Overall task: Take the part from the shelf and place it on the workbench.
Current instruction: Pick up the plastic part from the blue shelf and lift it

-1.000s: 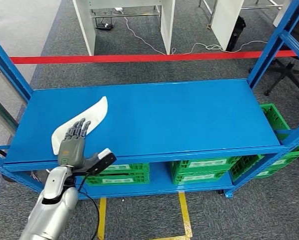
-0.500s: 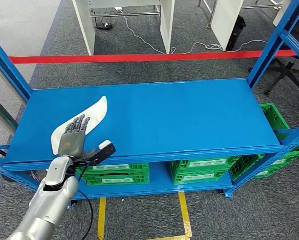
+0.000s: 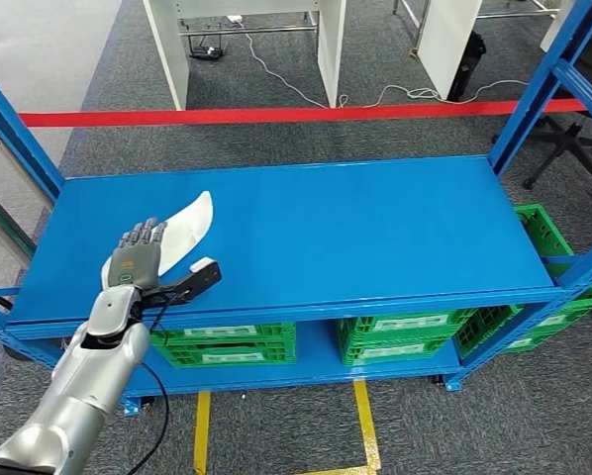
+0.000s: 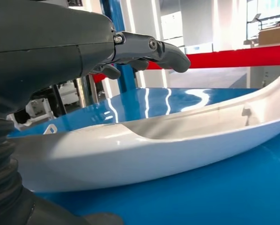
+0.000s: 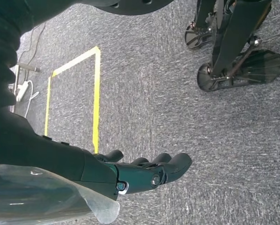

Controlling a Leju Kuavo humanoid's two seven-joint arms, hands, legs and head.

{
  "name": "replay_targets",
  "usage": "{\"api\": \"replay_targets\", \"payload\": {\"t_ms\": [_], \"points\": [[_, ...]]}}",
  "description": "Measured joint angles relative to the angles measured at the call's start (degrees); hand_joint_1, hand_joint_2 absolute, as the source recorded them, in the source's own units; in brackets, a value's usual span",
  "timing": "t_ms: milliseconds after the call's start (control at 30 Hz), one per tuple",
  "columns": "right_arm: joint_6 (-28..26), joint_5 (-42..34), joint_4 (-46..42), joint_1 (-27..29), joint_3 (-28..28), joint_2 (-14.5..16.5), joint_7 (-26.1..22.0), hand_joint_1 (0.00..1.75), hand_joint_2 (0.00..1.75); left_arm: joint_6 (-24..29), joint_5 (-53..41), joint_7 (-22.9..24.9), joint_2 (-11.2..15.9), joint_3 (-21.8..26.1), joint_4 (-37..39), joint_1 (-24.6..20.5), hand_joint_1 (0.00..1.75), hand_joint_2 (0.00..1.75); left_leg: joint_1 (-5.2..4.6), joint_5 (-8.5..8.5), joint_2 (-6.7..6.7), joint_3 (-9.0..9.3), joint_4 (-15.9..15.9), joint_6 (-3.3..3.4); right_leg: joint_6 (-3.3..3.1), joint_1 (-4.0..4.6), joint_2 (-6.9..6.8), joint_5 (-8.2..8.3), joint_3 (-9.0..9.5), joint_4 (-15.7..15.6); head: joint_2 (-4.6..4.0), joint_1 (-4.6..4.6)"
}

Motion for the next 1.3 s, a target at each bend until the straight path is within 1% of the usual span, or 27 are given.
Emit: {"api": "replay_targets", "payload": {"t_ms": [367, 433, 467, 567, 600, 700, 800, 1133, 1300], "points": [[0.0, 0.0, 0.0, 0.0, 0.0, 0.0, 0.0, 0.0, 1.75, -0.1, -0.1, 0.1, 0.3, 0.0, 1.1, -0.7, 0.0, 1.75, 0.0, 0.04, 0.0, 0.0, 0.0, -0.05, -0.03, 0.0, 0.0, 0.02, 0.01, 0.0, 0.0, 0.0], [0.0, 0.0, 0.0, 0.0, 0.0, 0.0, 0.0, 0.0, 1.75, -0.2, -0.1, 0.2, 0.3, 0.0, 1.2, -0.7, 0.03, 1.75, 0.0, 0.04, 0.0, -0.01, 0.0, -0.05, -0.03, 0.0, 0.0, 0.02, 0.01, 0.0, -0.01, 0.0], [0.0, 0.0, 0.0, 0.0, 0.0, 0.0, 0.0, 0.0, 1.75, -0.3, -0.1, 0.3, 0.4, 0.0, 1.2, -0.7, 0.13, 1.75, 0.0, 0.04, 0.0, -0.01, 0.0, -0.05, -0.03, 0.0, 0.0, 0.02, 0.01, 0.0, -0.01, 0.0], [0.1, 0.1, 0.0, 0.0, 0.0, 0.0, 0.0, 0.0, 1.75, -0.9, -0.2, 1.0, 0.6, 0.1, 1.4, -0.8, 1.26, 1.75, 0.0, 0.05, 0.0, -0.01, 0.0, -0.06, -0.03, 0.0, 0.0, 0.02, 0.02, 0.0, 0.0, 0.0], [0.1, 0.1, 0.0, 0.0, 0.0, 0.0, 0.0, 0.0, 1.75, -1.0, -0.3, 1.2, 0.7, 0.1, 1.5, -0.8, 1.58, 1.75, 0.0, 0.05, 0.0, -0.01, 0.0, -0.07, -0.03, 0.0, 0.0, 0.02, 0.02, 0.0, 0.0, 0.0], [0.2, 0.2, 0.0, 0.0, 0.0, 0.0, 0.0, 0.0, 1.75, -1.3, -0.4, 1.7, 1.0, 0.3, 2.2, -0.9, 1.68, 1.75, 0.0, 0.08, 0.0, 0.0, 0.0, -0.09, -0.04, 0.0, 0.01, 0.03, -0.02, 0.0, 0.0, 0.0], [0.2, 0.2, 0.0, 0.0, 0.0, 0.0, 0.0, 0.0, 1.75, -1.3, -0.4, 1.9, 1.3, 0.6, 3.1, -0.9, 1.75, 1.75, 0.0, 0.11, 0.0, 0.0, 0.0, -0.1, -0.08, 0.01, 0.0, 0.05, -0.07, 0.0, 0.0, 0.0], [0.4, 0.3, 0.0, 0.0, 0.0, 0.0, 0.0, 0.0, 1.75, -1.5, -0.3, 1.9, 2.1, 1.7, 5.6, -1.7, 1.75, 1.75, 0.0, 0.11, 0.0, -0.04, 0.0, -0.09, -0.08, 0.0, 0.0, 0.05, -0.07, 0.0, 0.0, 0.0], [0.5, 0.6, 0.0, 0.0, 0.0, 0.0, -0.1, 0.0, 1.75, -1.3, 1.0, -0.5, 2.4, 2.3, 7.3, -2.5, 1.75, 1.75, 0.0, 0.13, 0.0, -0.08, 0.0, -0.11, -0.09, -0.01, -0.03, 0.06, -0.04, 0.0, -0.01, 0.0]]}}
